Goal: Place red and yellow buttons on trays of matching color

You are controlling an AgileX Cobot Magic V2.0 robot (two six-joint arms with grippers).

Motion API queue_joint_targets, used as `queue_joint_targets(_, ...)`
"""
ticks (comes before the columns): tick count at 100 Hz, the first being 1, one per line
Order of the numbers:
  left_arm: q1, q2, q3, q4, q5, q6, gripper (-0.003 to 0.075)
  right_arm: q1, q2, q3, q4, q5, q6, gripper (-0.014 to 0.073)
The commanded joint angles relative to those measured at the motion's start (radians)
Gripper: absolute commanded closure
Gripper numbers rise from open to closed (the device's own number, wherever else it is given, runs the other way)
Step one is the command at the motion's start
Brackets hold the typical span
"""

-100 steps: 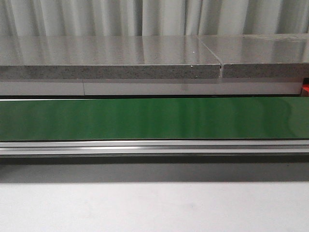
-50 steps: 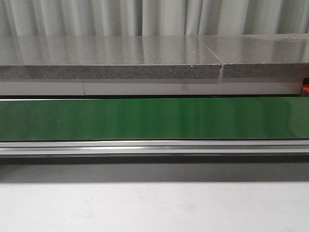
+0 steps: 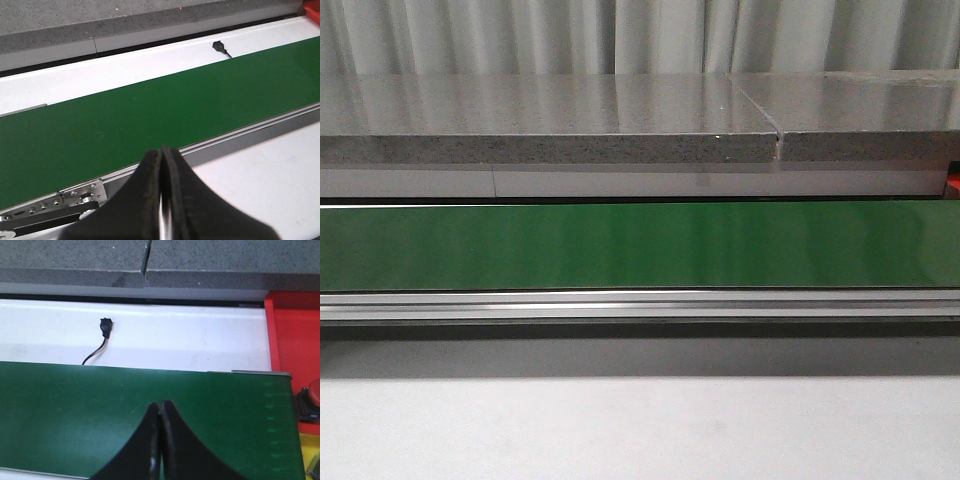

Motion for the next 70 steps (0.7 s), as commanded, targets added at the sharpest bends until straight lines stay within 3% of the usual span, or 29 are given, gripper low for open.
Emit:
queue_joint_targets(1, -0.008, 0.006, -0.027, -0.029, -0.062, -0.008, 0.0741, 0.003, -0.08, 0.009, 0.001, -0.099, -0.017, 0.0715)
queue_joint_targets(21, -0.008, 0.006, -0.027, -0.029, -0.062, -0.008, 0.0741, 0.003, -0.23, 0.117, -0.001, -0.166, -0.017, 0.0715)
queue_joint_targets(70, -0.008, 0.006, -0.027, -0.029, -0.062, -0.008, 0.0741, 0.003, -0.558, 0.331, 0.0, -0.149, -0.017, 0.0715)
